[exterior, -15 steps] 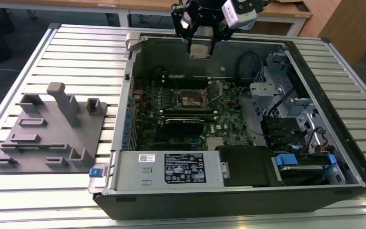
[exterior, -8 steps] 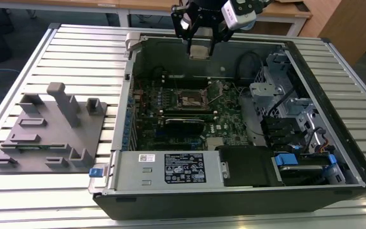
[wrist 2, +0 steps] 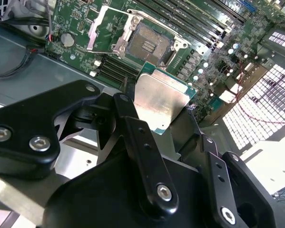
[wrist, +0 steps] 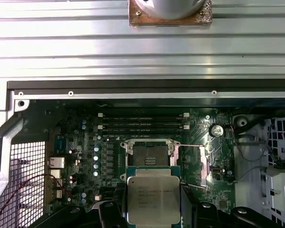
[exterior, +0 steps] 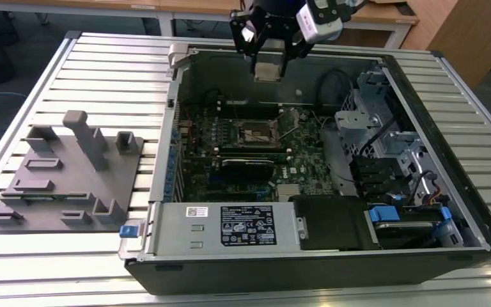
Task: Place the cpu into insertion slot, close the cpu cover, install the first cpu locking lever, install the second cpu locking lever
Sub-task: 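Place the cpu into insertion slot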
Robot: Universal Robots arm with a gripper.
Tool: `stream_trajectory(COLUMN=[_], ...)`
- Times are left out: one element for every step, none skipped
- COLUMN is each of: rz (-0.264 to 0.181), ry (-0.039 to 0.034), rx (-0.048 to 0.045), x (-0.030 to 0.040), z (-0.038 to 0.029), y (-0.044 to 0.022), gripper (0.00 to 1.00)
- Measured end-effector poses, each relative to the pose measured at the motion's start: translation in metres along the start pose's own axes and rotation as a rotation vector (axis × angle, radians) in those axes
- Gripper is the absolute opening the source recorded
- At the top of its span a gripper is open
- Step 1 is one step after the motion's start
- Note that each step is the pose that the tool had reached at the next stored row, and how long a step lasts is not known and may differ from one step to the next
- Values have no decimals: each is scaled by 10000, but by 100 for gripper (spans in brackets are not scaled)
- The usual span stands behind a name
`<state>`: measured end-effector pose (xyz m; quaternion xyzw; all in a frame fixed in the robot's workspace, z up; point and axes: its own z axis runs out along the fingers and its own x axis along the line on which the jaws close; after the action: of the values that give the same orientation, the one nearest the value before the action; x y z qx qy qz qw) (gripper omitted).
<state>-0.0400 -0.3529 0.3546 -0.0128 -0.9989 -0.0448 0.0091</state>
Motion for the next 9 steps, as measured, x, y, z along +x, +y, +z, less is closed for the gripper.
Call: stream_trajectory(rz=[0,0,0,0,0,0,0,0,0], ry=[0,1,0,0,0,0,0,0,0], rx=[-1,1,0,0,0,0,0,0,0], x=[0,0,0,0,0,0,0,0,0], z=[3,5,7,10,12,14,17,20,21], y=[0,-1,-1,-1,-1,-1,-2,-2,-2], gripper=[54,54,54,54,54,54,54,54,54])
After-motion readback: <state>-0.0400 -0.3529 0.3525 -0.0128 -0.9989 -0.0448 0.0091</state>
